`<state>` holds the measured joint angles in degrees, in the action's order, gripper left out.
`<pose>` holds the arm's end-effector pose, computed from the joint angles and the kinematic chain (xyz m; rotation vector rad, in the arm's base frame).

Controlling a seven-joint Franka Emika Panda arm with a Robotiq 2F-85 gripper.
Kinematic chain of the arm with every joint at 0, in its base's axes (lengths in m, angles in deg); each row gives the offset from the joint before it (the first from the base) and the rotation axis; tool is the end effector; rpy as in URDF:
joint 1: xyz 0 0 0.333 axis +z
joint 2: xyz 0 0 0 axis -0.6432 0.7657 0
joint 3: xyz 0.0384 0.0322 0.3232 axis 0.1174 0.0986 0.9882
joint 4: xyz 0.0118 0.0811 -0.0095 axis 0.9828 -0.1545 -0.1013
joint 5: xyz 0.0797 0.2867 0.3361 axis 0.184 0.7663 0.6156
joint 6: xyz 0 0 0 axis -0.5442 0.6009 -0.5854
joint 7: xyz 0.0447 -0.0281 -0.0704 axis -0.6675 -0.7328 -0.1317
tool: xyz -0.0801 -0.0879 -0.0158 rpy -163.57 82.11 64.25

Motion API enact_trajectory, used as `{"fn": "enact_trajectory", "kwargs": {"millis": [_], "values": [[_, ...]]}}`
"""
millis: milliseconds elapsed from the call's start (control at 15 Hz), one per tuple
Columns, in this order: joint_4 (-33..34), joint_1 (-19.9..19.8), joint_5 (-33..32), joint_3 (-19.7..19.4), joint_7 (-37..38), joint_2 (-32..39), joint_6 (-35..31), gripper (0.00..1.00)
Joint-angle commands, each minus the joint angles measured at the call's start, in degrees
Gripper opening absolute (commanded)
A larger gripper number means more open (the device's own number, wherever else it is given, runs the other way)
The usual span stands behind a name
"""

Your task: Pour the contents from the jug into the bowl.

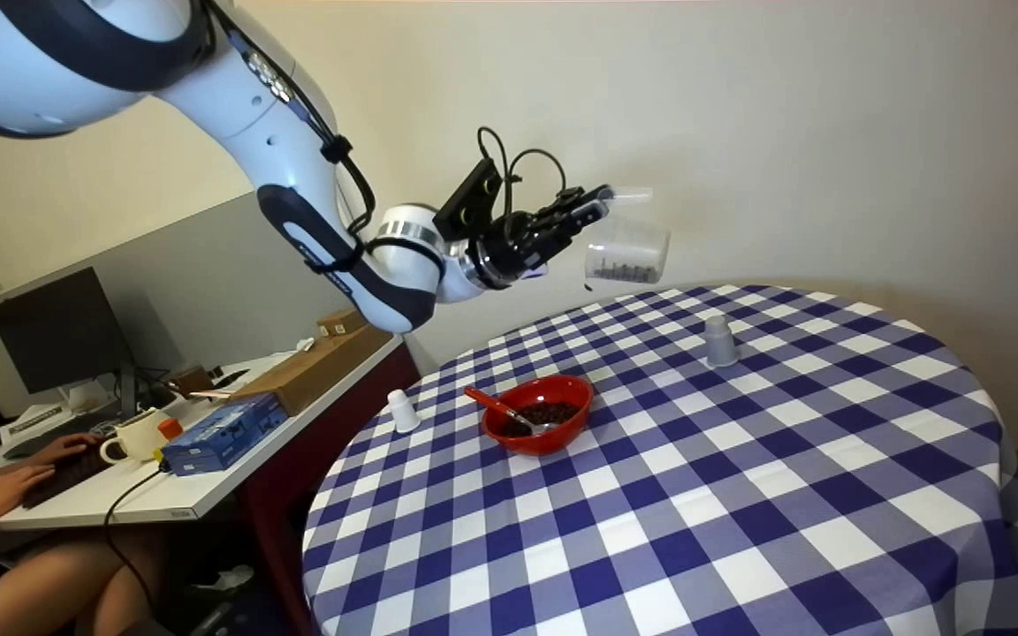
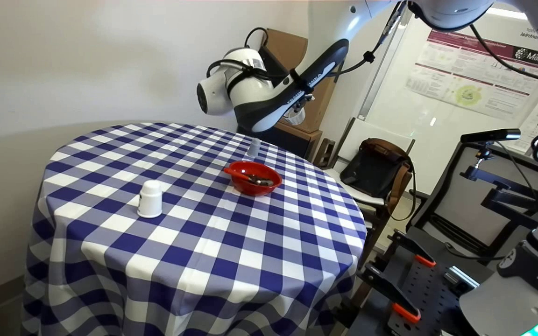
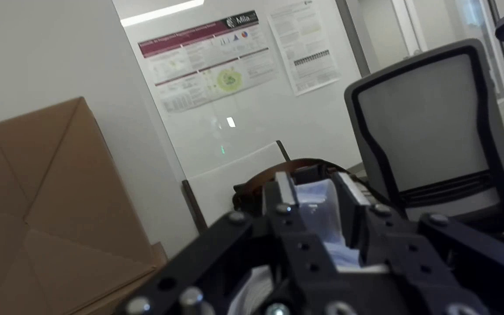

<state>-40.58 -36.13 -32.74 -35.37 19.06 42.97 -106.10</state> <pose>0.6966 -0.0399 0.1647 1.2873 0.6843 -1.1030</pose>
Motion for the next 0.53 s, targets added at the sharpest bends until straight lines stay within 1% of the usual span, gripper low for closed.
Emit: {"fn": "enact_trajectory", "kwargs": {"millis": [0, 467], "values": [[3.73, -3.27, 5.62, -0.15, -7.37, -1.79, -5.55, 0.13], [7.69, -7.96, 19.91, 0.04, -17.67, -2.52, -12.54, 0.13]]}}
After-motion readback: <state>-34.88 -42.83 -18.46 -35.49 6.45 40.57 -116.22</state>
